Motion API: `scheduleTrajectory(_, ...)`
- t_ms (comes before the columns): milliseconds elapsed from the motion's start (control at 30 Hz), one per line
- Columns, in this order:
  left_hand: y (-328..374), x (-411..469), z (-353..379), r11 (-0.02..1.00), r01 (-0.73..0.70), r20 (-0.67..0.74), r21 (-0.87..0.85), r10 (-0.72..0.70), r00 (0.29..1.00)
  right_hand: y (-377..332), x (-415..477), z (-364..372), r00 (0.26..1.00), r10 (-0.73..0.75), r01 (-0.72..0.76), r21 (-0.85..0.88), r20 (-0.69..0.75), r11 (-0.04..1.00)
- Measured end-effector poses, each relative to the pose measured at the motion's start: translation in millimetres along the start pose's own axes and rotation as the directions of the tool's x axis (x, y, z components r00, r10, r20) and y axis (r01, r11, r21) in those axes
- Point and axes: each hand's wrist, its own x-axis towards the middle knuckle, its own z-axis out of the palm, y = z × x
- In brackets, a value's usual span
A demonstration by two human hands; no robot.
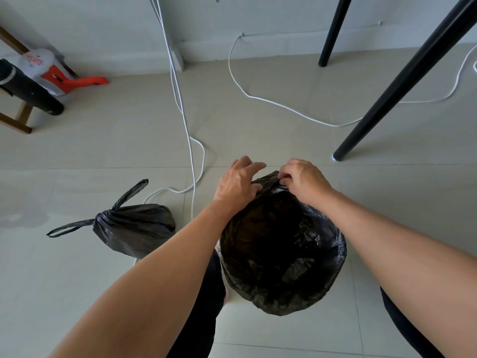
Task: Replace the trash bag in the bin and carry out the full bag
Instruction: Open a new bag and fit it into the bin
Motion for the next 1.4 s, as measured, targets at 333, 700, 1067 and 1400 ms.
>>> scheduleTrajectory(333, -2.9, 2.7, 0.5, 0.996, 0.083, 0.052, -0.029, -0.082, 0.995, 0.8, 0.8, -3.9, 0.999, 0.014, -0.018, 0.093, 0.049, 0.995)
scheduleTrajectory(700, -5.9, 1.7, -4.0, 0.945, 0.214, 0.119, -0.249, -0.189, 0.975, 3.4, 5.6, -7.7, 0.992, 0.037, -0.058, 0.172, 0.122, 0.983)
scheduleTrajectory(1067, -12.6, -2.8, 0.0, 0.999, 0.035, 0.151, 0.003, -0.035, 0.988, 4.8, 8.8, -1.9, 0.982, 0.015, -0.021, 0.033, 0.189, 0.999)
scheduleTrajectory(1400, -9.9, -2.0, 1.0, 0.98, 0.029, 0.265, 0.197, -0.082, 0.961, 14.2, -1.1, -0.5, 0.984, 0.03, -0.019, -0.062, 0.176, 0.998)
